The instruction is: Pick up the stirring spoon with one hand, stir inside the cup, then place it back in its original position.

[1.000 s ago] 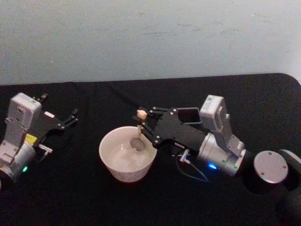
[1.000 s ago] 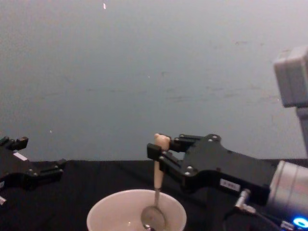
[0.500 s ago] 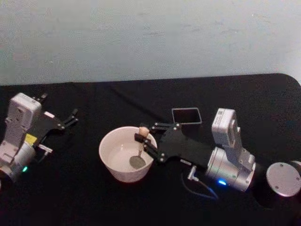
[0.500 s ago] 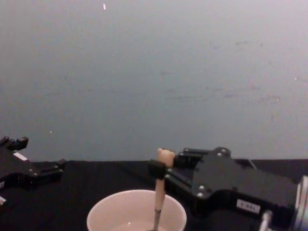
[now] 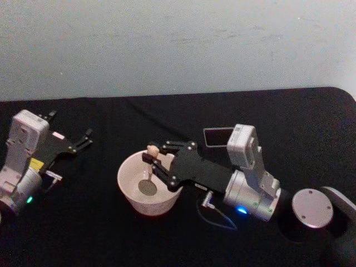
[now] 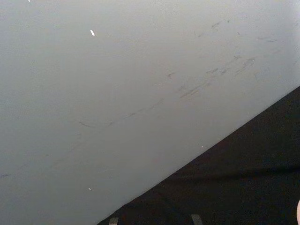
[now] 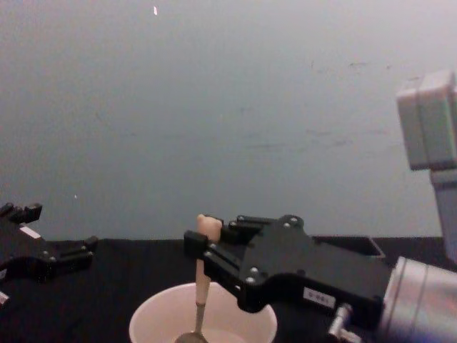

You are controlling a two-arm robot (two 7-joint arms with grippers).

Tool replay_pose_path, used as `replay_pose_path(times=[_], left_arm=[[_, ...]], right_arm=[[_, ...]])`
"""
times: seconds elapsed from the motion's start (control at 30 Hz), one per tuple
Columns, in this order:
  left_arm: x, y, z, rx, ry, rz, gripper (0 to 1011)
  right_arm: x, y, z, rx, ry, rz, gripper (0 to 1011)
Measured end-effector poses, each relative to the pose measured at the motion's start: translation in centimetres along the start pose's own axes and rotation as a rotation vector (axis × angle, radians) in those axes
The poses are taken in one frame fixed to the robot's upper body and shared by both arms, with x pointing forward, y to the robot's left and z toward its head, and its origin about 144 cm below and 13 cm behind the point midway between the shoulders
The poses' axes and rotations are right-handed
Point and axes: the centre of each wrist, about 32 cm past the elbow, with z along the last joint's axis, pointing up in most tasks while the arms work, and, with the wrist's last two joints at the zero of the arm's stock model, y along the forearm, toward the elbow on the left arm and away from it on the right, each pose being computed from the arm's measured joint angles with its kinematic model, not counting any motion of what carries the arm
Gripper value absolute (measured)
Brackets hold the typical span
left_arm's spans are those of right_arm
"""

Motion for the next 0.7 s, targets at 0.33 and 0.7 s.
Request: replay_pose_path(times=[0.33,0.7], left_arm=[[0.0,0.0,0.0,0.000,0.000,0.000,1001],[0.0,0.0,0.0,0.000,0.000,0.000,1001]], right_arm=[[1.1,0.4,-0.3,-0.017,-0.011,-0.065,215],[1.5,-0.9,-0.2,-0.038,-0.016,-0.077,215]])
